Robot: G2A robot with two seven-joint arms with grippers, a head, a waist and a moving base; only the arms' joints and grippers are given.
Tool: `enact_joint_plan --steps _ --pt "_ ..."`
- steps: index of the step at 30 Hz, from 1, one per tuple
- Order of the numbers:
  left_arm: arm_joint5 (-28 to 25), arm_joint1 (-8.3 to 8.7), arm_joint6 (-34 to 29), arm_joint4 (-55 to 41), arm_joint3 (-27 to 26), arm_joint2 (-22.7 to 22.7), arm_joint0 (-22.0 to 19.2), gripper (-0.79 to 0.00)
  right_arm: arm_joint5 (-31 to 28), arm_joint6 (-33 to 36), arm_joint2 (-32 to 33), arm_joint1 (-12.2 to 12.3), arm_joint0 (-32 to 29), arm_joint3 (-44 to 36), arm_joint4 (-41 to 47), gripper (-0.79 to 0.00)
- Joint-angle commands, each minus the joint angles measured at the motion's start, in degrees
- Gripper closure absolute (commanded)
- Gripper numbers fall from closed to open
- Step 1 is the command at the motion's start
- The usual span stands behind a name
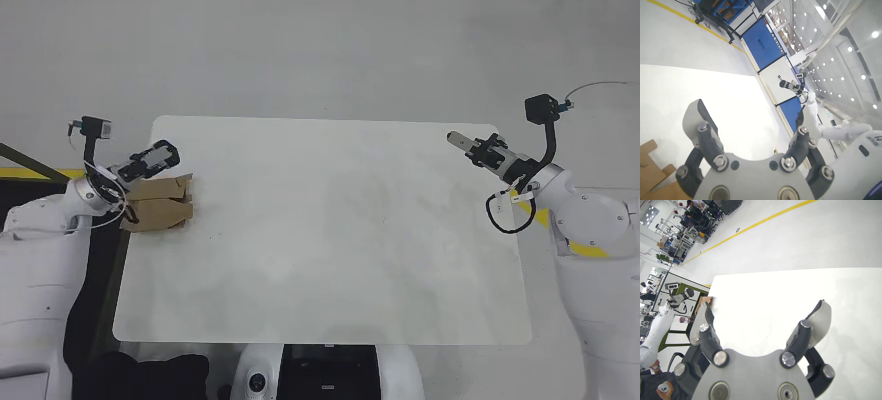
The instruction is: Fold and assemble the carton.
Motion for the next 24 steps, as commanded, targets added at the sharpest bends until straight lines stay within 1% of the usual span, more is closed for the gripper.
enact_joint_plan --steps 1,10,21,22,24 --pt "0.2 0.04 0.2 -1.0 1.8 -0.3 -0.1 -0.785 0.0 0.0 0.0 0.0 0.0 0.0 0.0 -0.785" --pt "-0.1 0.46 0.4 -8.2 11.2 -3.6 0.0 -0.785 0.0 0.0 0.0 0.0 0.0 0.0 0.0 -0.785" --pt "-0.5 1.81 4.3 -8.4 20.0 -9.3 0.7 -0.785 0.0 0.0 0.0 0.0 0.0 0.0 0.0 -0.785" --pt "-0.7 2.0 5.0 -7.6 20.8 -9.8 0.7 -0.785 0.0 0.0 0.0 0.0 0.0 0.0 0.0 -0.785" --pt "-1.4 2.49 8.5 -4.5 22.9 -10.9 0.4 -0.785 0.0 0.0 0.0 0.0 0.0 0.0 0.0 -0.785"
